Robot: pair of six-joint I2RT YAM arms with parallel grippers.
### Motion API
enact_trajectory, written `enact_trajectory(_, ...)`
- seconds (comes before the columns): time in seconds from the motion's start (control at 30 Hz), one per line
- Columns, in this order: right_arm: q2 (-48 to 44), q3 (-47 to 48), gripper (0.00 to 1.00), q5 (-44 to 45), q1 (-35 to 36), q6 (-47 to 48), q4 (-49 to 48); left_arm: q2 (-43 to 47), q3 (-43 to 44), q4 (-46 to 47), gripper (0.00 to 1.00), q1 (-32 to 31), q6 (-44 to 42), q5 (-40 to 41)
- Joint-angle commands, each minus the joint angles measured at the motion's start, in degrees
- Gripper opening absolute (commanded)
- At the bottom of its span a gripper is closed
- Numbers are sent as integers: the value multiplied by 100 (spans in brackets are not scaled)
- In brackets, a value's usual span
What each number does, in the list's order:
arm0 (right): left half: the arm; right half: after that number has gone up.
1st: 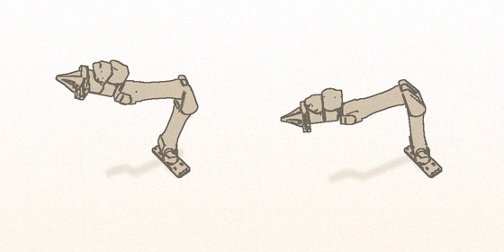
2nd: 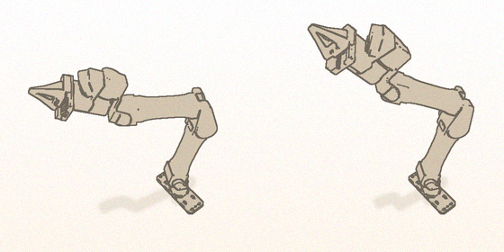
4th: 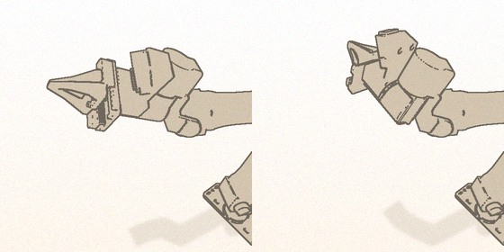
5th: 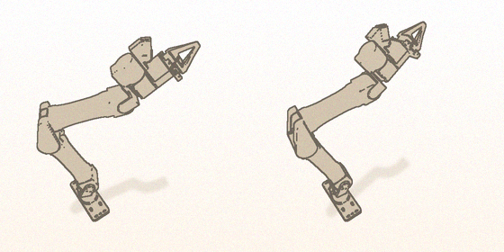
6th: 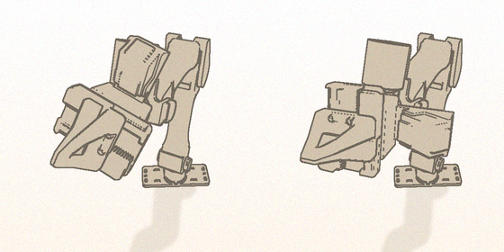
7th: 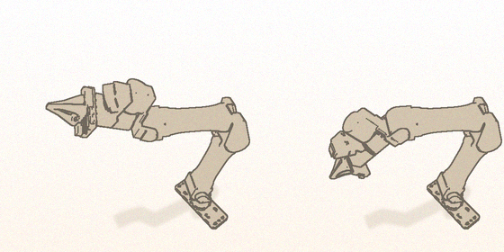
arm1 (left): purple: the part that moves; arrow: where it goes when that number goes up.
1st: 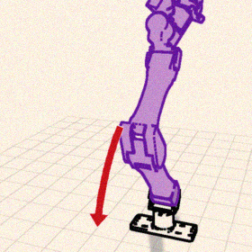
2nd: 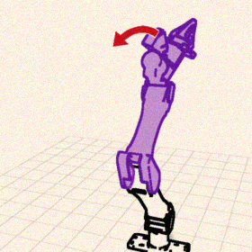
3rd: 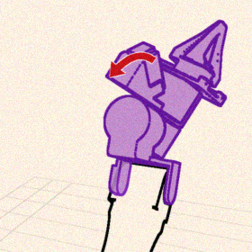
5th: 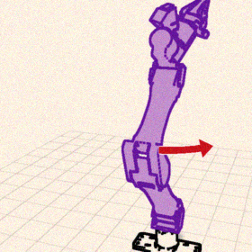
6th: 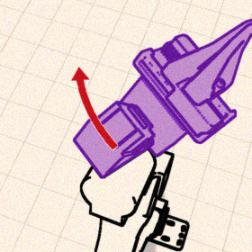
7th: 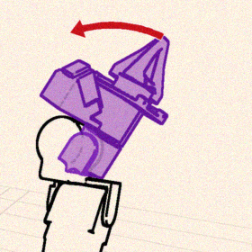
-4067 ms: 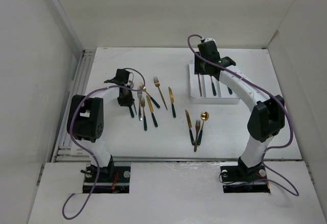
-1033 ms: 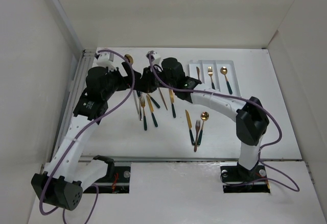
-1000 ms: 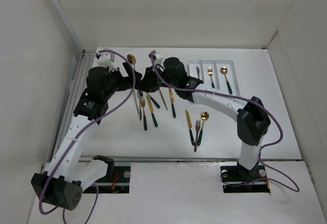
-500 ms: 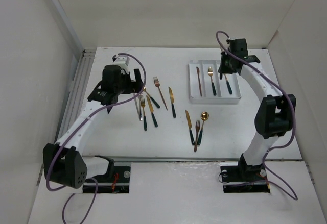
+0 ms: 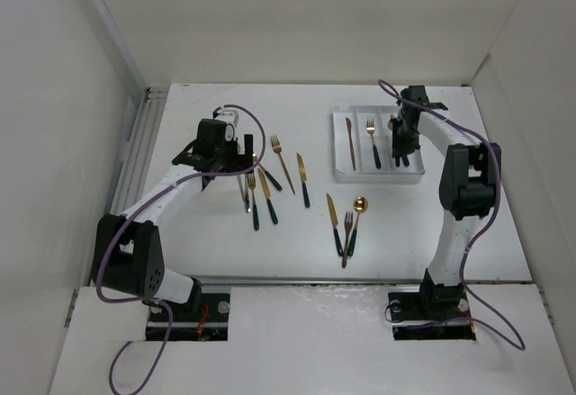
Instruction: Sort the eating utensils into containers
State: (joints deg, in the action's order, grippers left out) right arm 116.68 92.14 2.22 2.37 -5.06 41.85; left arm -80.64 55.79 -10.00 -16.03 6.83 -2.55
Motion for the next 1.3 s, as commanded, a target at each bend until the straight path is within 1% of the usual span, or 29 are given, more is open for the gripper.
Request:
enact_trajectory(0.0,-24,305,0,103,-97,128,52,-21,64,16,100,-5,-77,0)
enact_trajectory(0.1,126,436,0,103,-97,128,130,-91,64,86,100,-5,-77,52)
enact_trajectory(0.13,127,437,4,156,-97,128,131,-92,11,86,100,-5,-77,52)
enact_trajectory(0.17,179,437,15,156,-97,128,209,-92,11,86,98,-5,-77,52)
enact_trajectory(0.2,179,498,38,208,-97,128,280,-162,11,86,96,64,-24,52)
enact_trajectory(0.23,179,498,44,209,-97,180,280,-215,11,34,94,126,37,52)
enact_trajectory(0.27,118,498,47,209,-97,181,333,-215,11,-28,90,127,90,0)
enact_trajectory(0.3,5,498,50,209,-97,181,333,-267,11,-28,75,188,143,0)
enact_trajectory(0.33,-57,498,56,209,-97,181,385,-268,11,-28,68,188,195,52)
enact_trajectory(0.4,-267,498,59,349,-97,181,386,-321,-41,-28,59,188,257,105)
enact_trajectory(0.53,-610,629,60,349,-97,129,491,-373,-95,-28,58,188,344,236)
enact_trajectory(0.57,-681,630,61,202,-97,67,491,-513,-95,-28,53,188,406,385)
enact_trajectory(0.63,-839,683,61,200,-18,6,491,-663,-42,-90,45,188,485,509)
enact_trajectory(0.67,-997,683,62,200,-17,5,430,-820,10,-90,40,188,564,579)
enact_trajectory(0.7,-1068,683,62,261,130,5,378,-900,124,-90,31,188,565,580)
enact_trajectory(0.73,-1130,683,62,314,193,5,377,-953,195,-90,15,188,565,580)
enact_trajectory(0.77,-1235,683,64,366,194,5,325,-1006,274,-90,11,188,565,580)
enact_trajectory(0.83,-1305,683,64,429,325,5,324,-1068,467,-90,9,188,504,527)
enact_trajectory(0.87,-1306,683,64,429,325,5,324,-1137,520,-90,11,188,443,527)
enact_trajectory(0.93,-1420,622,64,359,325,5,263,-1348,704,-90,20,241,319,474)
enact_trajectory(1.0,-1472,569,64,297,325,5,193,-1533,854,-143,24,302,319,474)
enact_trajectory(1.07,-1473,568,64,235,325,5,192,-1788,1082,-204,24,373,319,422)
enact_trajectory(1.1,-1473,568,64,235,325,75,192,-1849,1144,-204,22,373,267,422)
enact_trajectory(1.13,-1473,568,63,235,325,75,192,-1920,1197,-204,22,425,266,343)
enact_trajectory(1.23,-1473,455,63,296,325,137,192,-1920,1197,-143,22,425,126,219)
enact_trajectory(1.27,-1473,454,63,297,325,189,192,-1990,1197,-90,22,425,65,45)
